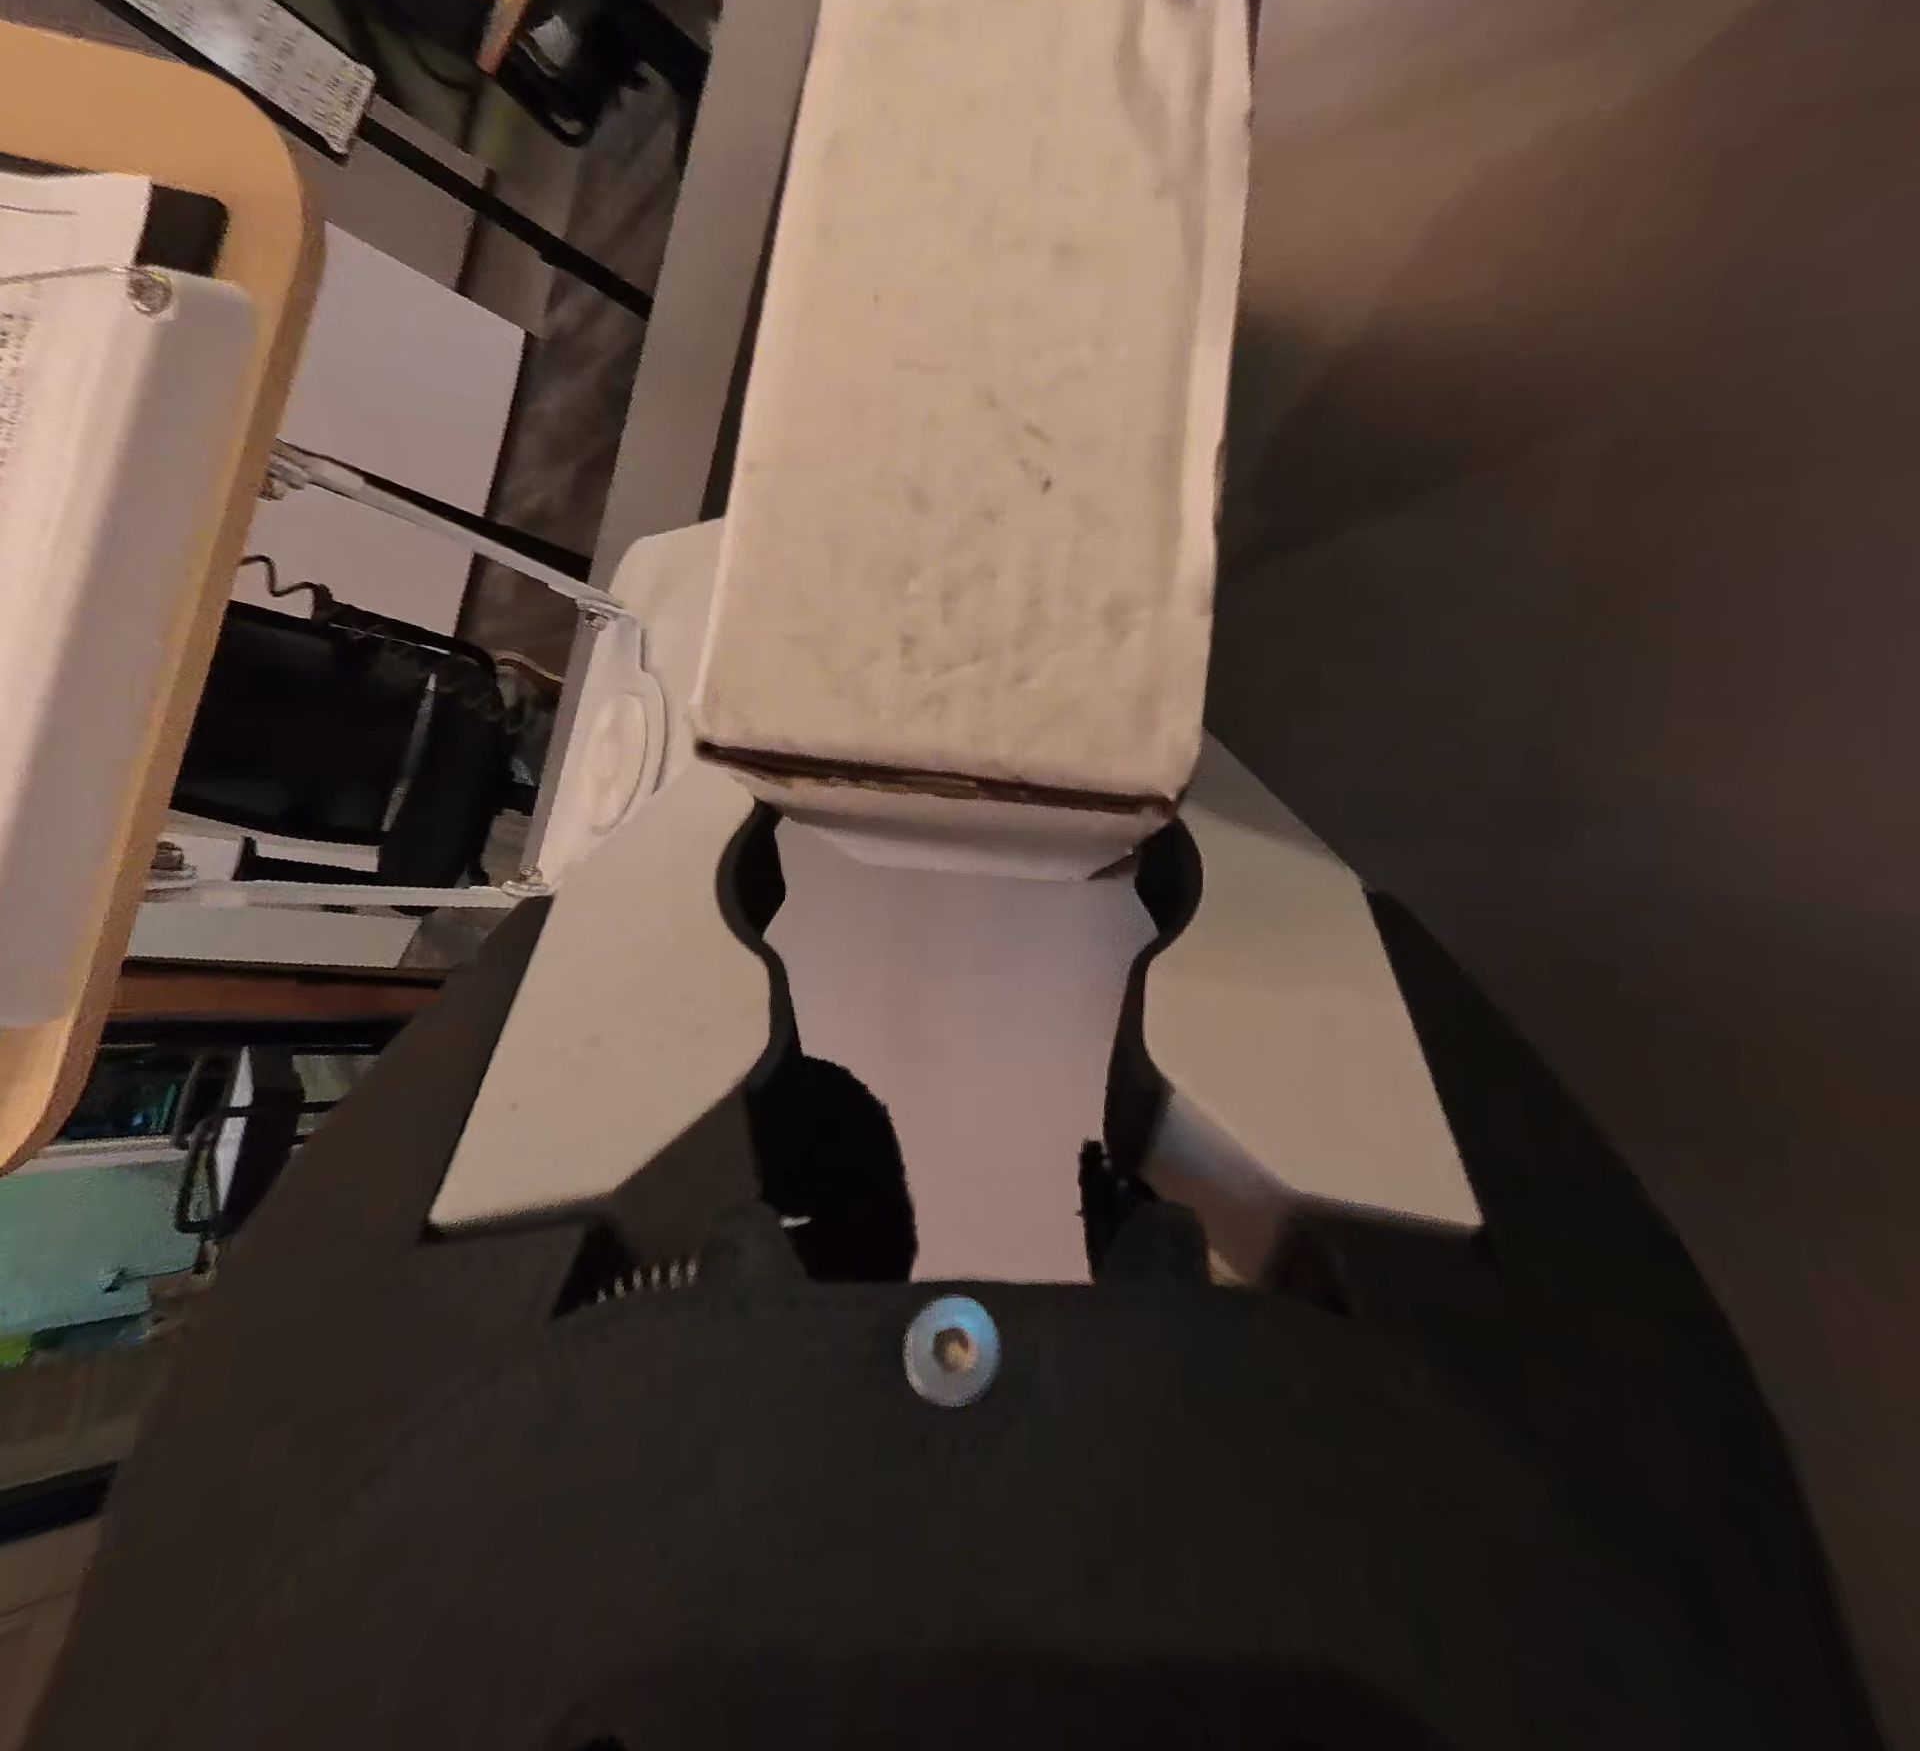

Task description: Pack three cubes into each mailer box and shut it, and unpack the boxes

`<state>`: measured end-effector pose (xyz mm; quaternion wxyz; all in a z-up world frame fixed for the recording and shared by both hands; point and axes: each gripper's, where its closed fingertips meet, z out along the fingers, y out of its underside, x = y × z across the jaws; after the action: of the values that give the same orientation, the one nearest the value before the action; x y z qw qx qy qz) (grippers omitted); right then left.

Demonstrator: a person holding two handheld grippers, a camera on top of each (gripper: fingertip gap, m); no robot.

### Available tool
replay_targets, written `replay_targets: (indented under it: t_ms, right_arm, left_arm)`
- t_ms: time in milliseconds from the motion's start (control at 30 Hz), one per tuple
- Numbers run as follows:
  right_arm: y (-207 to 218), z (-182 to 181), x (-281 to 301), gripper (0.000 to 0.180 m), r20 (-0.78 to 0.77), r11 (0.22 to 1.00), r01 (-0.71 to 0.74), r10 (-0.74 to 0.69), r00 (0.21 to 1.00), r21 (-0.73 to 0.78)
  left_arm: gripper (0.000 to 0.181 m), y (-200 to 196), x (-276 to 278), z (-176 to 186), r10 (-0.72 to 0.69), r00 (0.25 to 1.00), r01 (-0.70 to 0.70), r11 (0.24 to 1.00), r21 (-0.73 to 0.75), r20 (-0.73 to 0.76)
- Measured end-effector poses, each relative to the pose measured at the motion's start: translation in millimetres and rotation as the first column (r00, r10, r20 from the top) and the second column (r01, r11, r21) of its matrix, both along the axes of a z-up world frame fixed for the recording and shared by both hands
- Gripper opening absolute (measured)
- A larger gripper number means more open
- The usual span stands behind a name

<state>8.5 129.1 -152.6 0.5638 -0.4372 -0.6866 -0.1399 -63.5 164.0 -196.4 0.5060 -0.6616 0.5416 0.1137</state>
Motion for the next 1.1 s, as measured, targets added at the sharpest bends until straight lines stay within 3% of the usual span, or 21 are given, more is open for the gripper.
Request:
replay_targets:
  t_ms: [167,333,767,933,1033,1100]
  right_arm:
    - [-1.4,-0.6,3.9,0.0,0.0,0.999,0.001,-0.001,1.0,-0.038]
    - [-4.0,1.3,3.4,0.0,-0.072,0.979,-0.013,-0.001,0.997,-0.205]
    - [-8.8,11.9,3.3,0.0,-0.086,0.951,-0.019,-0.008,0.996,-0.309]
    - [-3.0,4.2,4.7,0.0,0.07,0.998,0.016,-0.012,0.998,-0.056]
    - [-1.9,5.6,-1.8,0.014,0.063,0.994,0.002,-0.009,0.998,0.11]
    - [-0.3,7.1,-6.1,0.008,0.066,0.978,0.009,-0.024,0.998,0.209]
  left_arm:
    - [0.065,-0.3,1.7,-1.4,-0.002,0.999,0.001,1.0,-0.006,-0.036]
    - [0.063,1.0,-0.7,-2.7,-0.001,0.996,0.0,1.0,-0.006,-0.092]
    - [0.061,4.6,-2.0,-4.6,0.026,0.984,-0.03,0.999,-0.019,-0.174]
    - [0.061,5.9,-1.5,-5.5,0.023,0.984,-0.038,0.996,-0.08,-0.176]
    - [0.061,3.7,4.2,-6.0,0.007,0.985,-0.025,0.994,-0.102,-0.174]
    - [0.061,4.0,3.1,-6.1,0.013,0.984,-0.035,0.992,-0.119,-0.18]
